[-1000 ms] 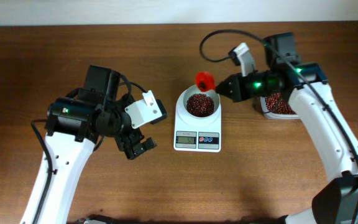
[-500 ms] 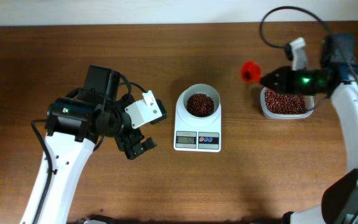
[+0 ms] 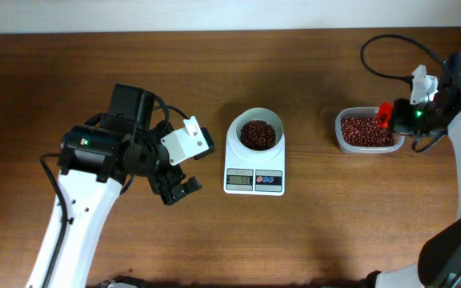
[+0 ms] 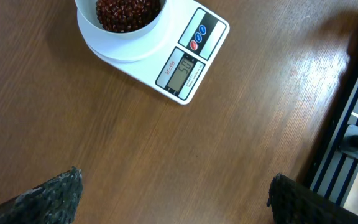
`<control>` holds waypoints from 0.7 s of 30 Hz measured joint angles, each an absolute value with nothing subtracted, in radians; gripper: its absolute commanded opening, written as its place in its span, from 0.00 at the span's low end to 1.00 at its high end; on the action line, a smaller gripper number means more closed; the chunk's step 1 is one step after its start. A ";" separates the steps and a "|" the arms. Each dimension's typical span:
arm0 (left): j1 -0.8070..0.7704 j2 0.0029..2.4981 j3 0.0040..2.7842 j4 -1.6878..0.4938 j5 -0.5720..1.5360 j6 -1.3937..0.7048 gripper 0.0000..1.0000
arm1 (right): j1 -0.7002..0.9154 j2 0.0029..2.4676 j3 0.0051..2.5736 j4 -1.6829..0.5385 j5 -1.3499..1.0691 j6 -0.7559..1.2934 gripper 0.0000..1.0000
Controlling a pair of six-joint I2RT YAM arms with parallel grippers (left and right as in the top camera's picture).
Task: Scoop and weigh 50g on scale
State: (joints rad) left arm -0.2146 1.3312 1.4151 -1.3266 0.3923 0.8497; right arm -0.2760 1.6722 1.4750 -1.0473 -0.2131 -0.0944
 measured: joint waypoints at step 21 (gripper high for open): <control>-0.215 1.331 1.415 -1.327 0.392 0.850 0.99 | -0.136 1.672 1.475 -1.032 -0.038 -0.109 0.04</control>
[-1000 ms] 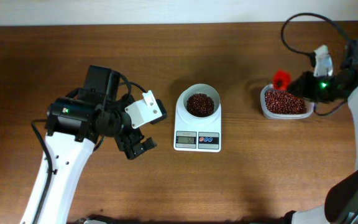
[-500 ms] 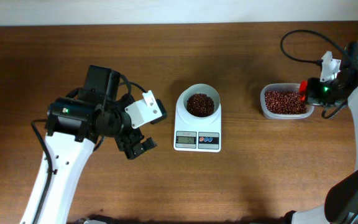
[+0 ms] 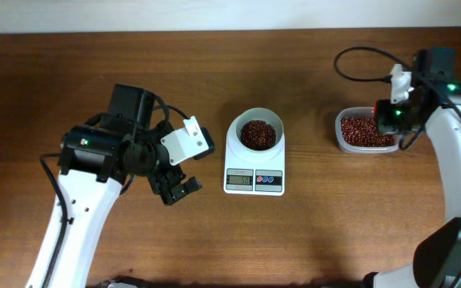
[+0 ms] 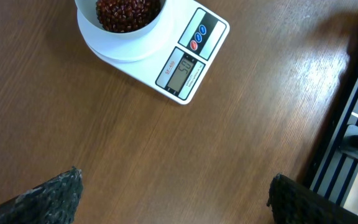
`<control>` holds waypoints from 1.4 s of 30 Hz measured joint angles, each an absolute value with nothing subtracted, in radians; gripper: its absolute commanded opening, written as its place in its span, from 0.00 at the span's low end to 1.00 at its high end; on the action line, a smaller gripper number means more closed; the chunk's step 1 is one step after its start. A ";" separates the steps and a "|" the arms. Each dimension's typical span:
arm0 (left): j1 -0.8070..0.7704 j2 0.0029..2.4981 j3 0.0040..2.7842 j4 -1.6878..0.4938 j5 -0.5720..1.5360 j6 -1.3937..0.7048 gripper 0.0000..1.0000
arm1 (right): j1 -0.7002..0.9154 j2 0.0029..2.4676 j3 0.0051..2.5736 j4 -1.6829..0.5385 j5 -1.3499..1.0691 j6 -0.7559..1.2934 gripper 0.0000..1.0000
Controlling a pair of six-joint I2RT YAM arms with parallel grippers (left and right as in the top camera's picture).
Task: Scoop and weigh 50g on scale
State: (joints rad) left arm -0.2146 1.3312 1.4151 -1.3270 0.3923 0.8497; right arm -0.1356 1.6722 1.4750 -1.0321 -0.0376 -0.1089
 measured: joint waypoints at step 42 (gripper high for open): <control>-0.215 1.331 1.415 -1.327 0.392 0.850 0.99 | 0.011 1.524 1.473 -0.987 -0.059 -0.048 0.04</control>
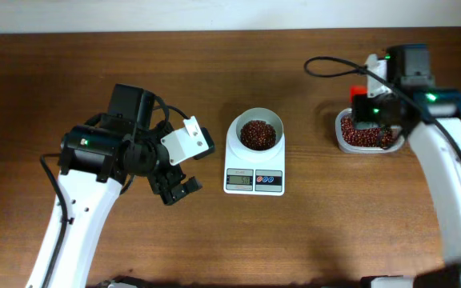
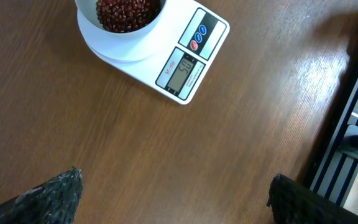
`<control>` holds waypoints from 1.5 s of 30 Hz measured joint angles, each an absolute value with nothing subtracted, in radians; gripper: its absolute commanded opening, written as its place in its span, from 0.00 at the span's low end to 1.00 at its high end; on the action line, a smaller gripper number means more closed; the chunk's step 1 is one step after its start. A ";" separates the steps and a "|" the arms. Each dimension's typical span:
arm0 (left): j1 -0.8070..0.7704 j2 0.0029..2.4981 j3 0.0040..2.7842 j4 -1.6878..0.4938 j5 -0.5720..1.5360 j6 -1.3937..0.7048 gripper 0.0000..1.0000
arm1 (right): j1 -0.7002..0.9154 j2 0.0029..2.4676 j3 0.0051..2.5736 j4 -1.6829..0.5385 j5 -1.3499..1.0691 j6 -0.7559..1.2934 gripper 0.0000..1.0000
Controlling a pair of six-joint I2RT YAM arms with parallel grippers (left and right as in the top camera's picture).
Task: Scoop and weigh 50g on scale
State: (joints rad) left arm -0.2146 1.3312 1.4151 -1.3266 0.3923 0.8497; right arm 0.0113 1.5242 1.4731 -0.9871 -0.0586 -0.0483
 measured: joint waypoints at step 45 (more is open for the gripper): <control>-0.215 1.331 1.413 -1.324 0.392 0.850 0.99 | -0.256 1.044 0.464 -0.585 -0.590 0.385 0.05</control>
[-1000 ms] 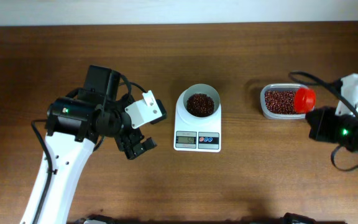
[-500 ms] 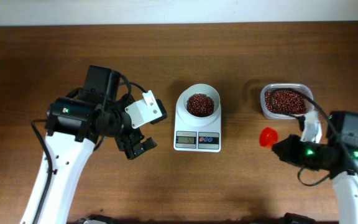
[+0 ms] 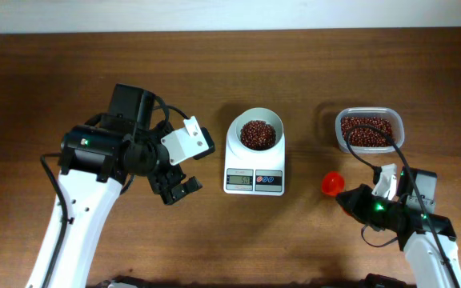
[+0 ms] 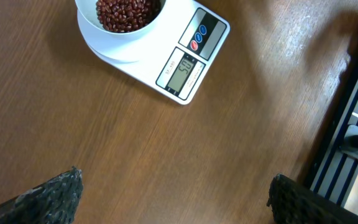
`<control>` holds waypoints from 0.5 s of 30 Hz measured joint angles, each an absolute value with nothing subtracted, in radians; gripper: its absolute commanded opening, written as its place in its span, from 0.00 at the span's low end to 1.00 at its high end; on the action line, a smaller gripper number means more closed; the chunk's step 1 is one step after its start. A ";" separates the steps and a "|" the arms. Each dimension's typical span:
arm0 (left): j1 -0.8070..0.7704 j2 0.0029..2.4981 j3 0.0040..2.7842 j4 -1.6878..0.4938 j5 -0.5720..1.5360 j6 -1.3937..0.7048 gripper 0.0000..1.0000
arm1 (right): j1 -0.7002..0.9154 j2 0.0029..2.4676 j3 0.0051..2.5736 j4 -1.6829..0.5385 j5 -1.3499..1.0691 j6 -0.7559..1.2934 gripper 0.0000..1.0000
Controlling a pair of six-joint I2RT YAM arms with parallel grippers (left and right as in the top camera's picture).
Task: Scoop and weigh 50g on scale
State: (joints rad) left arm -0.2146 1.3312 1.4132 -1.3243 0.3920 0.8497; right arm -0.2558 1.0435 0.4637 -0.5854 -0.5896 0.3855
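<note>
The white scale [image 3: 254, 170] stands mid-table with a white bowl of red beans [image 3: 258, 134] on it. In the left wrist view the scale display [image 4: 184, 70] reads about 50, below the bowl [image 4: 126, 12]. A clear tub of beans [image 3: 366, 130] sits at the right. The red scoop [image 3: 332, 182] is low over the table in front of the tub, its cup sticking out of my right gripper [image 3: 344, 194], which looks shut on its handle. My left gripper [image 3: 178, 189] hangs open and empty left of the scale, its fingertips [image 4: 48, 193] wide apart.
The right arm's cable [image 3: 378, 160] loops over the table between the tub and the arm. In the left wrist view, dark metal framework [image 4: 353, 112] shows past the table's edge at the right.
My right arm has moved from over the bean tub to the front right of the table, with the red scoop now in front of the tub. The left arm, scale and bowl are unchanged.
My right gripper held the red scoop at the tub's right edge, then over the tub's right side, then at its left back corner. Now it is near the front, scoop low beside the scale. The display read about 50 throughout; the left arm stayed still.
</note>
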 measured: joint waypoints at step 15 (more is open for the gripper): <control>-0.215 1.331 1.413 -1.324 0.392 0.850 0.99 | -0.256 1.037 0.428 -0.667 -0.542 0.418 0.99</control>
